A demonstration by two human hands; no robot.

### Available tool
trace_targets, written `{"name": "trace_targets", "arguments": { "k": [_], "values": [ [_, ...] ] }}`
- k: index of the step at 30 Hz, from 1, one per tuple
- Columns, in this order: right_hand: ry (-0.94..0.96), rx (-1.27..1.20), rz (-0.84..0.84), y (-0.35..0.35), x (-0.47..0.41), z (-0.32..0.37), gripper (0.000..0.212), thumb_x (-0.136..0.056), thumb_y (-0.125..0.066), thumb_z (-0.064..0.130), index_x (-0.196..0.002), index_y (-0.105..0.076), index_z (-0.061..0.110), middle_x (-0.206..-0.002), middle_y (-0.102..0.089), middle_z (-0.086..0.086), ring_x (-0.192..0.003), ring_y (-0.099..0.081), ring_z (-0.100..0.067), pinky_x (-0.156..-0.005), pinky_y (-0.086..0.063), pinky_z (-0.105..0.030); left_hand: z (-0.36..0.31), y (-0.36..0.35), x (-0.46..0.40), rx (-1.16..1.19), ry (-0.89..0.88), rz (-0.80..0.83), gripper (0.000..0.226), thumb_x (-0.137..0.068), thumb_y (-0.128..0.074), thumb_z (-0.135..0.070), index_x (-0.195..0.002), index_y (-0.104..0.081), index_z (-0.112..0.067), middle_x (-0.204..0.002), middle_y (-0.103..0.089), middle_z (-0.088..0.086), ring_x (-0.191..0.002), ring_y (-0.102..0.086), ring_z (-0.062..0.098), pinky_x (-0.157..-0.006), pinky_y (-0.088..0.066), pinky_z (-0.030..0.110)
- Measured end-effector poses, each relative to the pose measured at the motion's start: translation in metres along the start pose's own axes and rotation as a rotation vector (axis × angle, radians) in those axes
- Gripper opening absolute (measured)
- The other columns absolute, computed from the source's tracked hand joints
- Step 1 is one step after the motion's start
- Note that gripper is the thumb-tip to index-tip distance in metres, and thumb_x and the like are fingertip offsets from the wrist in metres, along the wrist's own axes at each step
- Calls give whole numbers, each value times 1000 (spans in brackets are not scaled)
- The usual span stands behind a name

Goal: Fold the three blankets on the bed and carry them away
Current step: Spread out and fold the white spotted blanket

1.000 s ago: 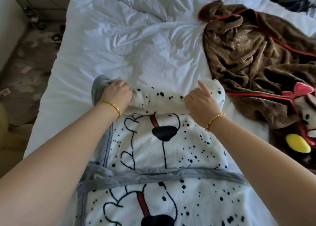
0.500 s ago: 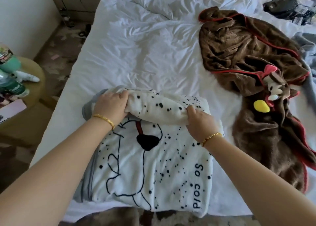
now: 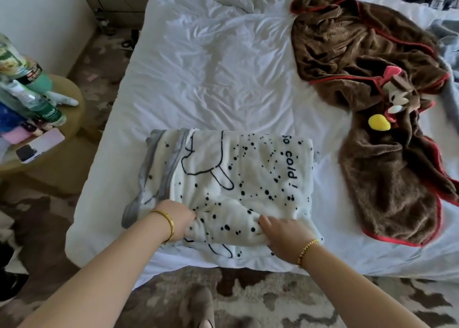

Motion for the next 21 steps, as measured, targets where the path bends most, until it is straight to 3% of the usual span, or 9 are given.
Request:
{"name": "trace_targets", "arguments": {
  "k": [6,8,10,11,13,14,16,19,21],
  "values": [
    [38,-13,58,-27,18,12,34,-89,-47,32,-118,-35,17,-100,-58,0,-80,-62,-23,-61,-44,-32,-2,-31,10,-18,35,-27,50,-86,-55,-36,-131,-44,-17,-133,-42,7,-128,-35,25,-101,-36,38],
    [70,5,106,-31,17,14,35,-91,-45,37,-117,-34,17,-99,-58,-2,-80,-61,-25,-60,-43,-32,-3,-48,14,75,57,43,69,-80,-56,-56,-135,-37,-18,-136,-38,5,-128,-36,25,-101,-37,38],
    [128,51,155,-36,17,18,40,-93,-35,50,-116,-37,17,-97,-58,-3,-80,-61,-26,-61,-42,-33,-4,-60,16,231,98,72,69,-80,-46,-68,-130,-40,-21,-128,-46,2,-118,-47,21,-90,-43,32],
    [134,41,144,-36,17,20,46,-93,-26,57,-113,-41,18,-94,-57,-3,-79,-60,-25,-63,-43,-33,-4,-61,17,351,131,13,60,-83,-38,-69,-120,-45,-23,-118,-51,0,-106,-53,18,-80,-45,29],
    [88,-4,-4,-23,14,22,55,-92,-13,58,-101,-50,18,-87,-56,0,-77,-57,-21,-63,-46,-32,8,-45,20,542,267,-315,41,-90,-36,-58,-100,-48,-20,-100,-56,1,-86,-56,19,-66,-44,28],
    [63,8,-168,-12,10,21,51,-92,-17,53,-97,-54,18,-88,-57,1,-79,-58,-21,-63,-48,-32,17,-36,24,552,368,-506,36,-91,-43,-49,-100,-50,-15,-102,-57,6,-86,-56,23,-68,-45,31],
    [-43,59,-379,6,6,19,34,-90,-39,41,-105,-60,19,-104,-61,-3,-93,-62,-23,-73,-53,-35,31,-33,27,597,570,-640,42,-87,-57,-36,-114,-51,-4,-113,-55,20,-99,-54,34,-78,-45,40],
    [-170,-14,-137,-18,-8,16,51,-90,-47,31,-139,-37,21,-143,-35,-8,-133,-35,-29,-107,-34,-49,29,-58,13,882,683,-373,40,-92,-52,-31,-117,-40,-3,-117,-53,21,-104,-53,35,-83,-45,41],
    [-239,-96,-78,-31,-16,14,46,-92,-40,27,-138,-34,24,-139,-34,-2,-131,-34,-25,-109,-30,-44,27,-68,3,944,662,-243,37,-94,-46,-34,-113,-37,-4,-117,-54,19,-104,-55,34,-85,-47,41]
  ]
}}
Point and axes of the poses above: each hand's wrist, its own x-axis away from the middle knuckle, its own y-axis out of the back of the hand, z = x × y, the point moved 6 cm from there along -x, towards the middle knuckle
